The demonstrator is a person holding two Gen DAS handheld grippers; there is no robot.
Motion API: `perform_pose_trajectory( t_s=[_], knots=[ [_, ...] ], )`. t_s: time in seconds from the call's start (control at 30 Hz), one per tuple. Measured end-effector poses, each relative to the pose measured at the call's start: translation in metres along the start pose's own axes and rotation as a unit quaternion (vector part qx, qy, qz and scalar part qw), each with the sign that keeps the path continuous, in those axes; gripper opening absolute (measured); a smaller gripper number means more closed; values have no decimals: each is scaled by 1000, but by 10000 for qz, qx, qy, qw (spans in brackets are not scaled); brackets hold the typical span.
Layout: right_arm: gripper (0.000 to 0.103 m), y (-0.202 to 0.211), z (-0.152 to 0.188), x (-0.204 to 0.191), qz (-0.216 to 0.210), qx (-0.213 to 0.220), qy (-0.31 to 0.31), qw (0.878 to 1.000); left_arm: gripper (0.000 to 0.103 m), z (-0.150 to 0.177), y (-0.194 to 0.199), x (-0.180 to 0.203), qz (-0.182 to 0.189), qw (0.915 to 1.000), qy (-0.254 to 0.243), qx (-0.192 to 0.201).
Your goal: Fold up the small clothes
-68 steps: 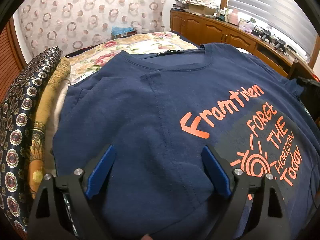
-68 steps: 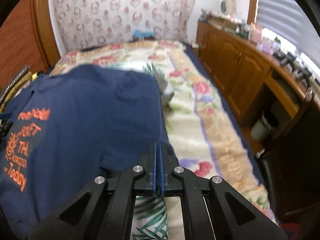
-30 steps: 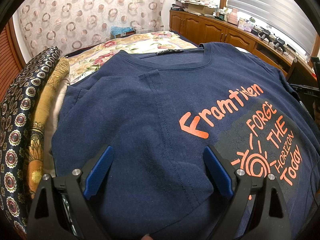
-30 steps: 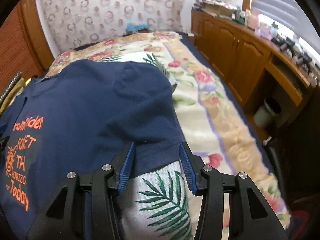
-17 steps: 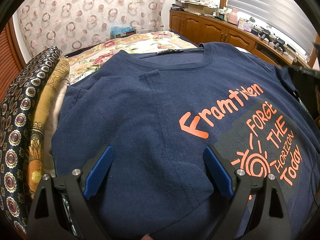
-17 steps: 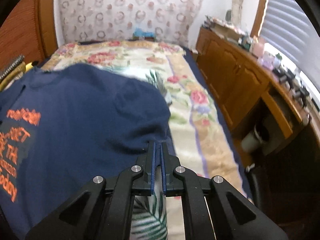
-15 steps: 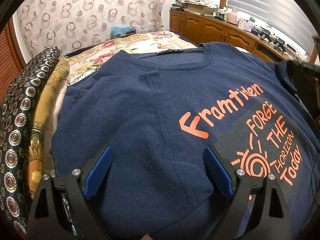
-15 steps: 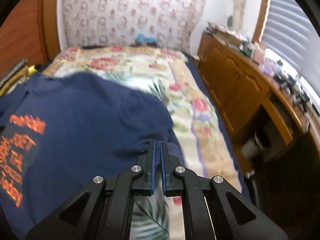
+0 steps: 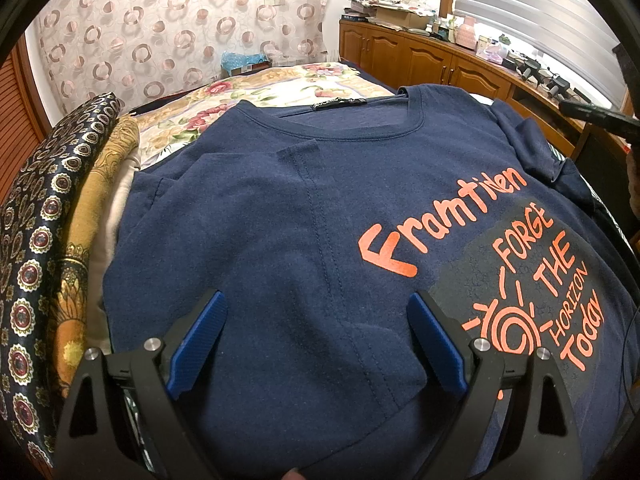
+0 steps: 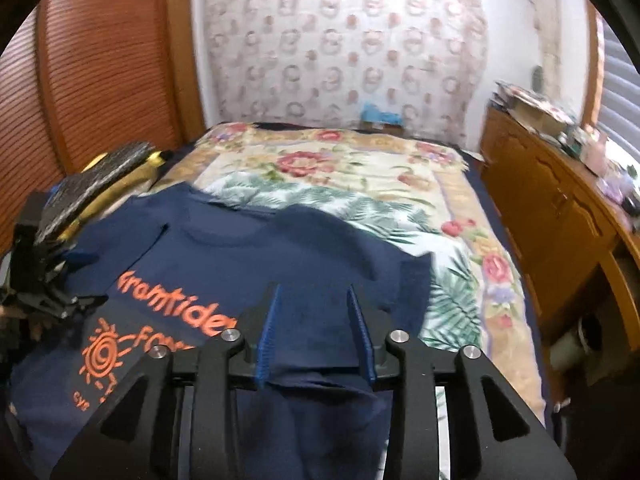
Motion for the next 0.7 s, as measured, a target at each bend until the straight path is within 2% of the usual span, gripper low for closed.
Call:
perform_pose_trajectory(
  t_s=[0.13, 0.2, 0.33, 0.43, 0.57, 0.7],
  knots=[
    [35, -5, 16, 34, 312, -245, -277, 9988, 93, 0, 0, 0, 0, 10000, 1, 0],
    [35, -8, 26, 43, 324, -391, -397, 9979, 93, 0, 0, 0, 0, 10000, 1, 0],
    [35, -14, 38, 40, 74, -506, -555, 9971, 93, 0, 0, 0, 0, 10000, 1, 0],
    [35, -21, 34, 26, -127, -511, -482, 9974, 93, 0, 0, 0, 0, 10000, 1, 0],
    [35, -37, 32, 20, -157, -662, -345, 9971, 93, 0, 0, 0, 0, 10000, 1, -1],
    [33, -53, 31, 26, -286, -797, -510, 9951, 93, 0, 0, 0, 0, 10000, 1, -1]
  ],
)
Point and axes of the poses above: each gripper's, at about its wrist camera, not at the fingertips, and y roughly against the way its jaws point, x to its right, z to its underside, the point moved 7 cm from there along -y, roughly the way its jaws point, and after that the axes turned 9 degrees about -z, right-handed, at the moved point
